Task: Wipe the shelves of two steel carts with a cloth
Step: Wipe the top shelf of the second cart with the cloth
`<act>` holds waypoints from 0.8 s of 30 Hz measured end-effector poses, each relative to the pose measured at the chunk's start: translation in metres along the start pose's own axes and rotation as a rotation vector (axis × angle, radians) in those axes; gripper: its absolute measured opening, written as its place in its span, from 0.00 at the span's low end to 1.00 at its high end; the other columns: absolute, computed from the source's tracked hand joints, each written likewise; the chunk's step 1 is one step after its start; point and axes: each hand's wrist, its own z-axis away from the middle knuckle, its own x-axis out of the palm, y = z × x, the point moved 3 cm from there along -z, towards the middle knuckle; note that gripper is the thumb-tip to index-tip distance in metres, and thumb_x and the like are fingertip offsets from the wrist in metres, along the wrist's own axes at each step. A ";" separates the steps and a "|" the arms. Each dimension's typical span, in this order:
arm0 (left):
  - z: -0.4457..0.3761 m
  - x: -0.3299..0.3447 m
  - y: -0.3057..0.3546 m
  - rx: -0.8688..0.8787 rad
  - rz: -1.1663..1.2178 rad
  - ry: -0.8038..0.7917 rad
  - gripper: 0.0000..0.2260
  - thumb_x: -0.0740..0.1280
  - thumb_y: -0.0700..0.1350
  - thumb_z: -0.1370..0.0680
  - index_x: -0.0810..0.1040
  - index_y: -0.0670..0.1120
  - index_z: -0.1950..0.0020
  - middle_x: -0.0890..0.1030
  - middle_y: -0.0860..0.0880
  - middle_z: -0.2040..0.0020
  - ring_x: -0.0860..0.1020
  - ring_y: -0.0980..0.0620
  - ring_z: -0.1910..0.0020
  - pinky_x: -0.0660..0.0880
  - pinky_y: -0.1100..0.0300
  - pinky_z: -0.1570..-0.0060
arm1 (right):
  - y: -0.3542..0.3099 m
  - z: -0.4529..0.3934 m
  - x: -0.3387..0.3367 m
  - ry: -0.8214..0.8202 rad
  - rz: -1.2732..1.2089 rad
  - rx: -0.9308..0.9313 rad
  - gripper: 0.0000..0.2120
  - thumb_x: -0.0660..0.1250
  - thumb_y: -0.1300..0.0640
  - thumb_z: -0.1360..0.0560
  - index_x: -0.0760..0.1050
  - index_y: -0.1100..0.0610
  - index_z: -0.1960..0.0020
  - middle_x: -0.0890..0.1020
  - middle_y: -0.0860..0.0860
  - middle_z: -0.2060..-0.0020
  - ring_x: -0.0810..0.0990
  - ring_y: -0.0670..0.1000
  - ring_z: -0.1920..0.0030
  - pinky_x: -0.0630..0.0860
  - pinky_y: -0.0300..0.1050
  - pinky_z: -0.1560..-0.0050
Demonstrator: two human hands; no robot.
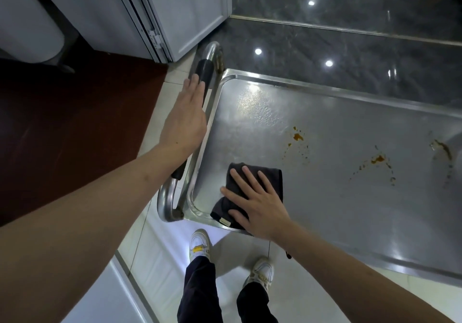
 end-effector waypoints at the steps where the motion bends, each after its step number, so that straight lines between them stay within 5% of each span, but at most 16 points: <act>1: -0.001 0.001 0.000 -0.001 -0.003 -0.003 0.28 0.54 0.37 0.16 0.49 0.44 0.17 0.47 0.47 0.16 0.46 0.50 0.18 0.54 0.50 0.20 | -0.001 -0.011 0.002 0.006 0.002 0.008 0.28 0.56 0.37 0.16 0.61 0.43 0.17 0.50 0.51 0.15 0.45 0.57 0.15 0.49 0.63 0.18; 6: -0.002 0.004 -0.002 -0.017 -0.019 -0.002 0.29 0.54 0.37 0.17 0.49 0.43 0.17 0.47 0.48 0.16 0.45 0.52 0.18 0.54 0.53 0.20 | 0.023 -0.083 0.001 0.055 -0.046 0.095 0.35 0.58 0.36 0.19 0.64 0.54 0.18 0.53 0.50 0.15 0.48 0.54 0.15 0.52 0.61 0.18; 14: -0.003 0.005 -0.004 -0.007 -0.057 0.000 0.29 0.57 0.37 0.17 0.50 0.44 0.17 0.46 0.50 0.16 0.46 0.54 0.18 0.53 0.64 0.26 | 0.122 -0.209 -0.029 0.022 -0.087 0.282 0.36 0.49 0.33 0.19 0.58 0.47 0.16 0.44 0.54 0.15 0.42 0.54 0.15 0.44 0.58 0.17; 20: -0.003 0.005 -0.003 -0.013 -0.064 0.004 0.29 0.57 0.37 0.17 0.51 0.44 0.17 0.47 0.51 0.16 0.47 0.54 0.18 0.53 0.63 0.27 | 0.155 -0.213 -0.037 0.023 -0.089 0.397 0.35 0.48 0.32 0.19 0.54 0.44 0.15 0.45 0.55 0.15 0.43 0.55 0.15 0.43 0.56 0.17; 24: -0.003 0.005 -0.004 -0.005 -0.078 0.012 0.29 0.57 0.37 0.17 0.53 0.43 0.17 0.48 0.50 0.16 0.48 0.53 0.18 0.55 0.65 0.29 | 0.131 -0.214 -0.035 0.066 -0.087 0.462 0.40 0.50 0.33 0.20 0.52 0.53 0.15 0.50 0.56 0.15 0.46 0.56 0.15 0.45 0.59 0.17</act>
